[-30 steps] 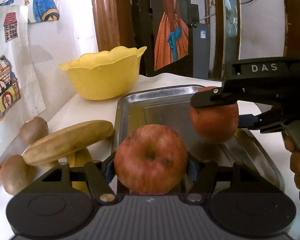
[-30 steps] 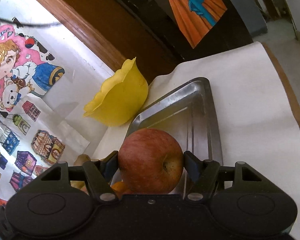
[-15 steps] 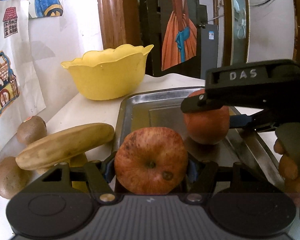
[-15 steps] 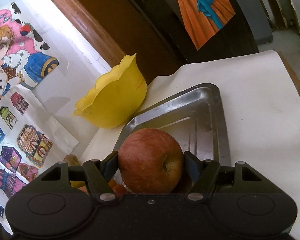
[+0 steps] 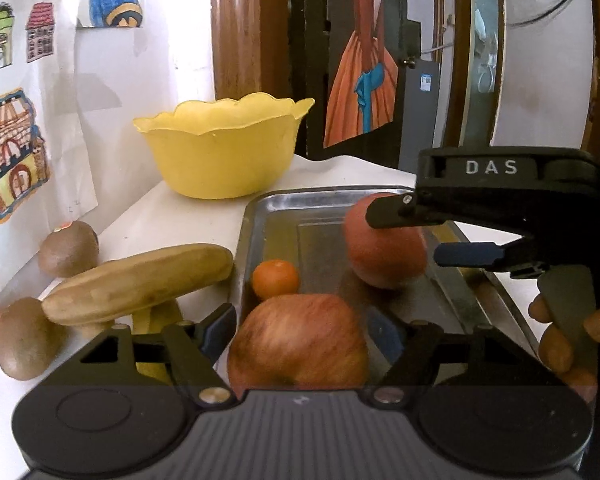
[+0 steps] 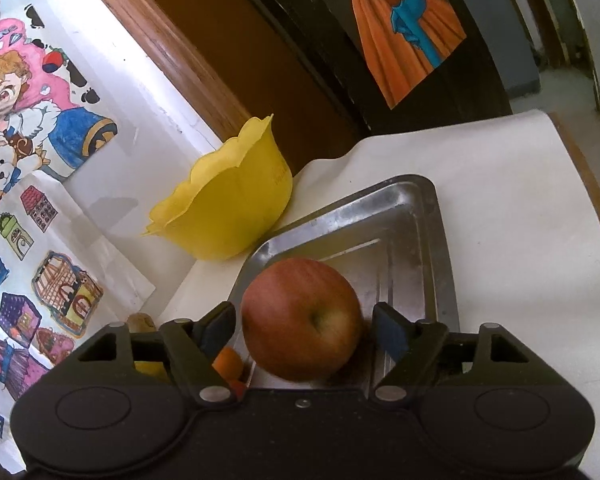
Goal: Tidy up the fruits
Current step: 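Open both tools to set the apples into the tray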
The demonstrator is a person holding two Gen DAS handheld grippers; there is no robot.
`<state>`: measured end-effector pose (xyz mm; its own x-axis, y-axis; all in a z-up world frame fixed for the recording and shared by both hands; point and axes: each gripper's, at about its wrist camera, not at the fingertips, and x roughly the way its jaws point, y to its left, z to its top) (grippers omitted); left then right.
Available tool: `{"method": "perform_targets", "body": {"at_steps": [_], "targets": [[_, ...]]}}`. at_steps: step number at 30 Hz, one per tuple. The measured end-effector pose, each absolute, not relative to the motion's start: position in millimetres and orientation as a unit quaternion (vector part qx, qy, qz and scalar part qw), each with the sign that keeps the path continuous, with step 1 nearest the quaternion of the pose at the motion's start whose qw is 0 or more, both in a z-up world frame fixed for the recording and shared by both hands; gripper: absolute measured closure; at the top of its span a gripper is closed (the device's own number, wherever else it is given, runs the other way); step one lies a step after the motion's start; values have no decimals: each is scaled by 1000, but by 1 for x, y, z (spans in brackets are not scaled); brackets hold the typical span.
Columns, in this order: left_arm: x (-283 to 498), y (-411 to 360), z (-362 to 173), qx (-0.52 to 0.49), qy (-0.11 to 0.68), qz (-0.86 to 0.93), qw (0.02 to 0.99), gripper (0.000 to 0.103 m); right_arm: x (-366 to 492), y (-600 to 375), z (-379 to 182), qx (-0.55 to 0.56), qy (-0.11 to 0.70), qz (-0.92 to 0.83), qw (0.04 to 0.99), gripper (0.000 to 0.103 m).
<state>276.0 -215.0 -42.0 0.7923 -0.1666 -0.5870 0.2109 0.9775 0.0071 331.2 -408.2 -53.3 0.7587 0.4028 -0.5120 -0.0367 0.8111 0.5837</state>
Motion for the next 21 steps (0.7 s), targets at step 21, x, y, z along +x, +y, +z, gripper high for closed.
{"method": "perform_targets", "body": {"at_steps": [21], "targets": [[225,-130,0,16,268,-81,960,1,214,-373,-2,197,270,23,942,1]]}}
